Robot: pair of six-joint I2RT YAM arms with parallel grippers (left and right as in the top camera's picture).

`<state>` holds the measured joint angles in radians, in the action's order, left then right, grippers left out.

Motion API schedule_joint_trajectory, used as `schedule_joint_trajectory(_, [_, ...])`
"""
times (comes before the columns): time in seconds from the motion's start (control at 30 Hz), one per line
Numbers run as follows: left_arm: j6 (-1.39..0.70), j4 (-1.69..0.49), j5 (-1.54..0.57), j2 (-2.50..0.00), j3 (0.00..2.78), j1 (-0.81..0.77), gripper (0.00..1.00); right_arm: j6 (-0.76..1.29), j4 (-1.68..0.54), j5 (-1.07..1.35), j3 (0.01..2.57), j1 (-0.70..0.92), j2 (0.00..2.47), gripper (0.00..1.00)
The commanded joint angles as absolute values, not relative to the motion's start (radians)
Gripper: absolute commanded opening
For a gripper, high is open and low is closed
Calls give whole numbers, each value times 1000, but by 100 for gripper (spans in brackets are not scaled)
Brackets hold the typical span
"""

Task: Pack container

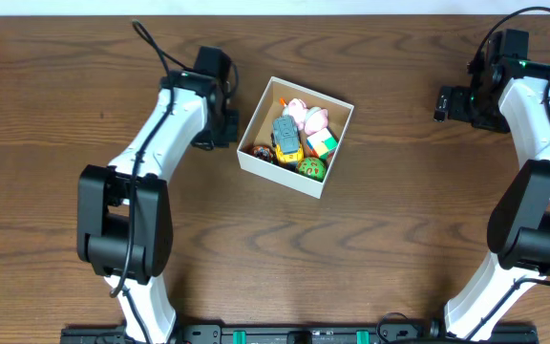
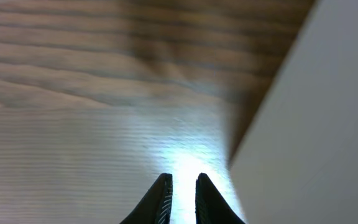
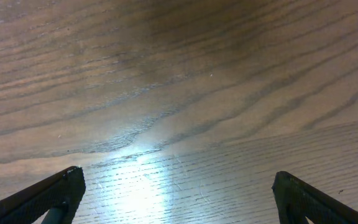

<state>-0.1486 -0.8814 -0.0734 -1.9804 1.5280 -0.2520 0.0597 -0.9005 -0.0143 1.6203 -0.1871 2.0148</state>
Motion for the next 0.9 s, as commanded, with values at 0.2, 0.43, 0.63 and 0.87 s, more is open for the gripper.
schedule_joint_trajectory(0.2, [-101, -860, -150, -1985, 1523, -345, 11, 51, -901, -11, 1615, -196, 2014, 99])
schedule_joint_trajectory(0.43, [-102, -844, -150, -1985, 1523, -416, 11, 51, -901, -10, 1615, -196, 2014, 99])
schedule_joint_trajectory(0.63, [-113, -831, -244, -1985, 1523, -463, 11, 51, -901, -11, 1615, -196, 2014, 99])
schedule_joint_trajectory(0.87, [-155, -798, -254, -1985, 1523, -497, 11, 51, -901, -10, 1615, -196, 2014, 99])
